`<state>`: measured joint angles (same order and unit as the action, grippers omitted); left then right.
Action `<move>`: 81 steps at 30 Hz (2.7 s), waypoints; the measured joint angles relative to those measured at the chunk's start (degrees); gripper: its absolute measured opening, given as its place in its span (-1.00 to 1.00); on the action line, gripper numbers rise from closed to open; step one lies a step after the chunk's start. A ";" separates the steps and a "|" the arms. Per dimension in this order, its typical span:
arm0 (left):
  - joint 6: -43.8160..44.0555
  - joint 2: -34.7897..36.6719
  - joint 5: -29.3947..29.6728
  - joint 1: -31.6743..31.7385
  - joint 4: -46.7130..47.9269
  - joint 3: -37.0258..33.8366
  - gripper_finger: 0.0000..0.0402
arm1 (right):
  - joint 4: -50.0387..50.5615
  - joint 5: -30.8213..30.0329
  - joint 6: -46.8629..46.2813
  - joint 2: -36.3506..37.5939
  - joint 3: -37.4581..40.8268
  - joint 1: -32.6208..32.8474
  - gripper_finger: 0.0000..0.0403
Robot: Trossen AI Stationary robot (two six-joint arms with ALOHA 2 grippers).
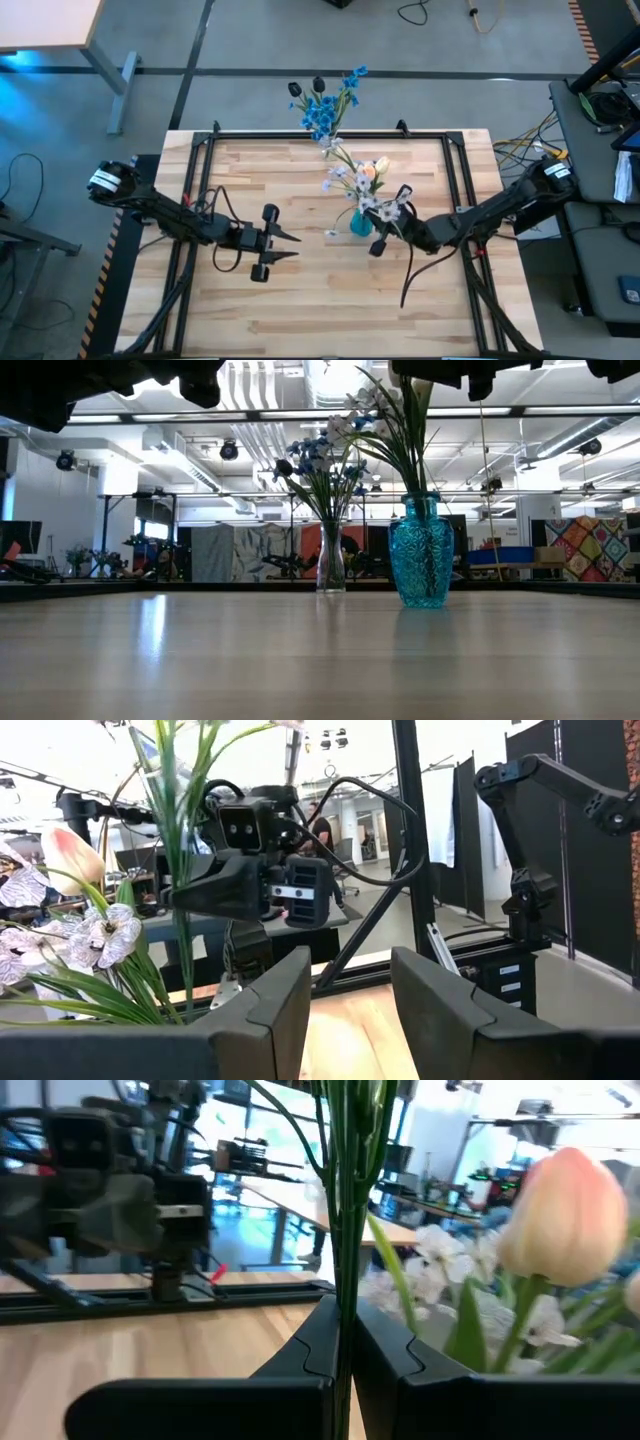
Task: Sort flowers into vase by color
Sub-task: Put the white flower into the blue vase, then return to Home Position
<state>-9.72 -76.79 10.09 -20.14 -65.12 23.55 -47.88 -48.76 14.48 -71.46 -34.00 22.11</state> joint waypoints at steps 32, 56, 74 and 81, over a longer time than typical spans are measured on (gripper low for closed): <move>1.74 0.00 1.57 0.02 3.08 -0.02 -0.37 | 17.24 -3.82 -12.99 -0.06 -1.66 0.00 -0.22; 1.70 0.93 1.57 0.00 4.55 -0.09 -0.37 | 68.95 1.24 -31.44 2.14 -19.50 0.27 0.22; 1.97 7.70 1.36 0.89 7.51 -5.58 -0.46 | 88.12 2.20 -37.21 4.73 -19.19 4.42 -0.07; 2.92 13.06 -0.34 6.28 18.34 -7.53 -0.83 | 85.77 4.06 -35.01 14.93 -10.02 4.07 -0.81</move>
<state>-6.79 -63.73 9.74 -13.86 -46.78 16.02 37.89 -44.70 -20.53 -56.53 -44.02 26.18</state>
